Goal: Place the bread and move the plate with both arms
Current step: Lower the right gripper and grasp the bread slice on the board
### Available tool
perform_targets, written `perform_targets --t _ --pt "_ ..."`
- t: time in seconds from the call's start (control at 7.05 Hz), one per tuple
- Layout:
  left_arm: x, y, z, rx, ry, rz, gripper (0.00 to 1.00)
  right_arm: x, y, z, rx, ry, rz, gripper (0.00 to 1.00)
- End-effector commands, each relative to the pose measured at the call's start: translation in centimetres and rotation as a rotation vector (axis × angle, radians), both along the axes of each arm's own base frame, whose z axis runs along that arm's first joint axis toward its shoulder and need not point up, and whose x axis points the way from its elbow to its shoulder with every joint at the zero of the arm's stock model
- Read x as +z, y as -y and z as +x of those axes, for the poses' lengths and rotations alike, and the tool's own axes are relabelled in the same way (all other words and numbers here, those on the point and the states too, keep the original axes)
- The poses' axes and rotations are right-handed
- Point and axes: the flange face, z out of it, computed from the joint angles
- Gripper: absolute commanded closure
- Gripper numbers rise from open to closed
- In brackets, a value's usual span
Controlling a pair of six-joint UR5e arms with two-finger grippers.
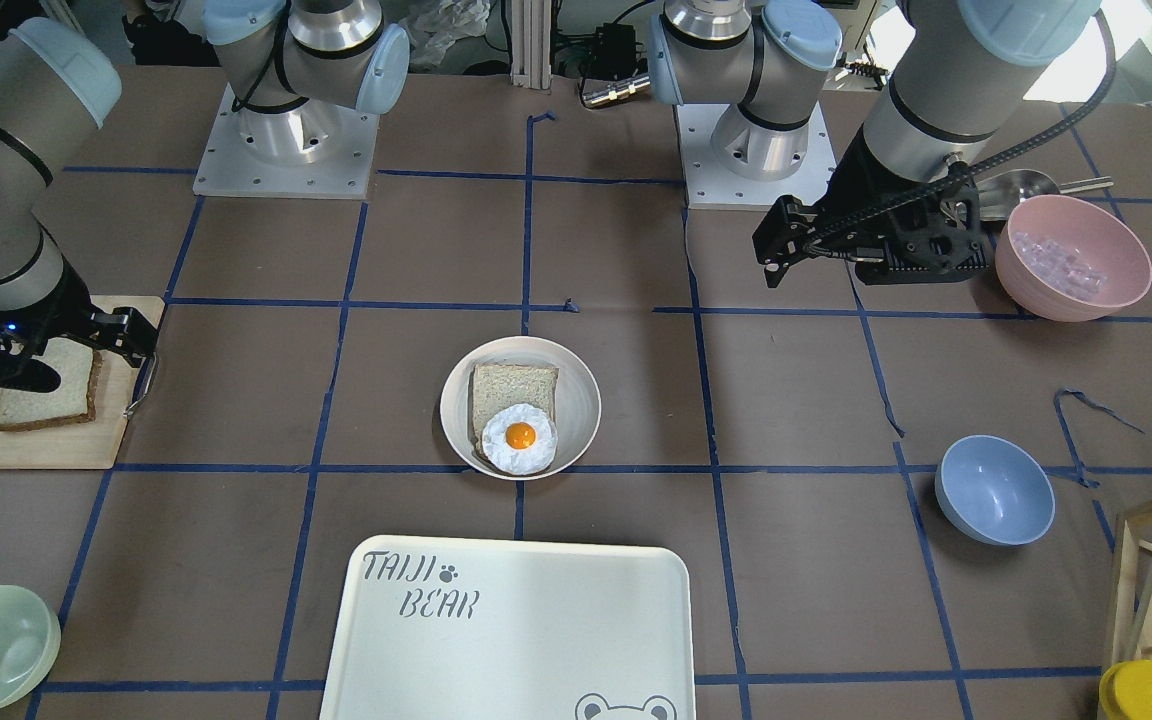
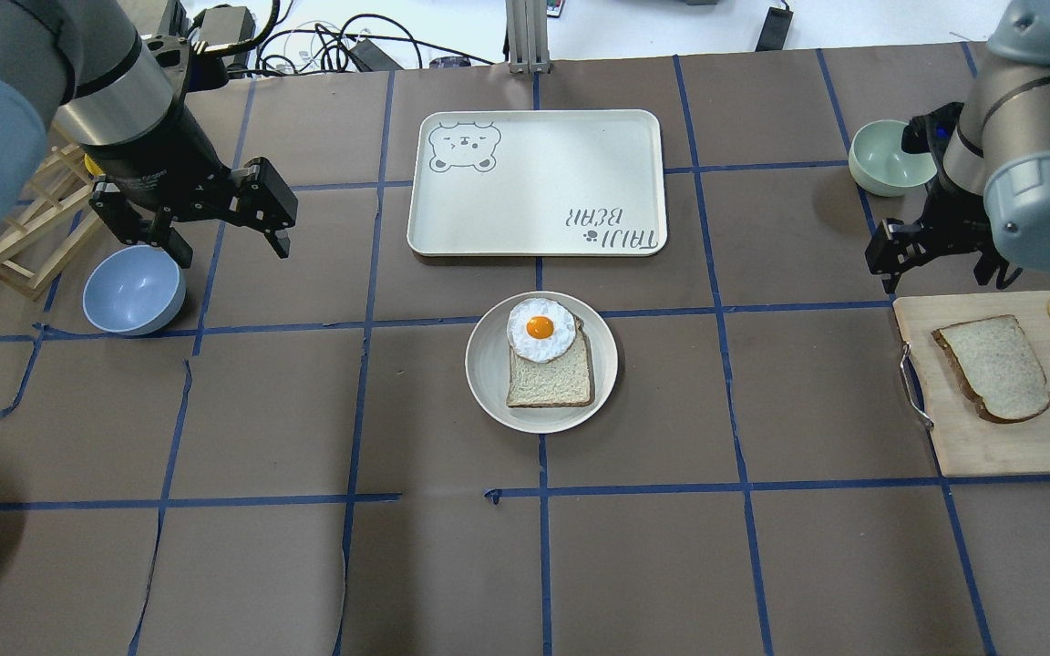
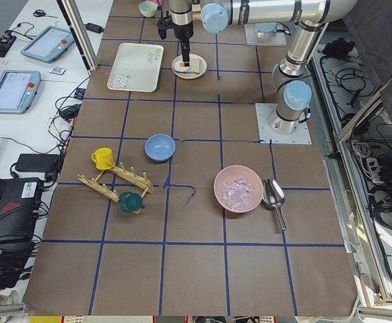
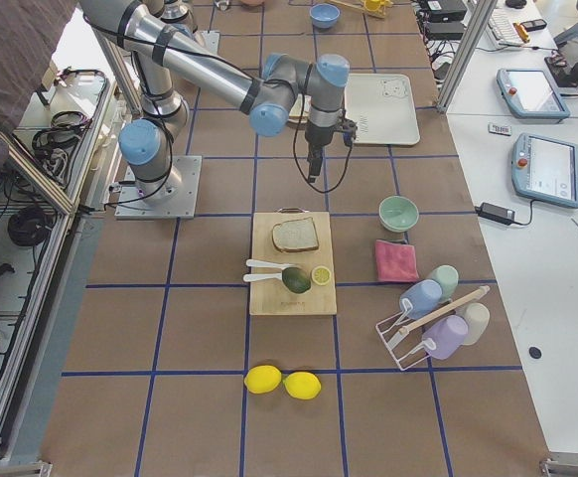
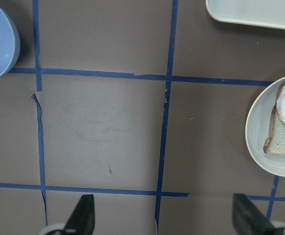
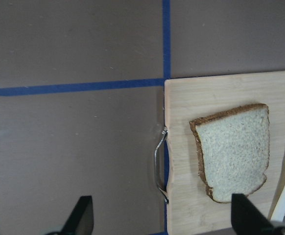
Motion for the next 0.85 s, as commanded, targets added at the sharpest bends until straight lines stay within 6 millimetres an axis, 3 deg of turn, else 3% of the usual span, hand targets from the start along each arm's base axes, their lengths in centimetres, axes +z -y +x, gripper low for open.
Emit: perform_targets --t 0.0,0.28,0.71 --pt "0.0 0.0 0.0 0.000 -0.001 -0.001 0.00 -7.1 -2.7 -4.3 0.043 -0.005 -0.003 0.00" --pt "0.1 0.0 0.0 0.000 -0.001 -0.005 0.00 -10.5 -2.6 -5.1 0.099 -0.019 0.036 0.00" --pt "-0.1 0.0 0.0 0.000 0.000 0.002 0.00 -11.1 -2.9 -6.8 0.088 -0.032 0.055 0.03"
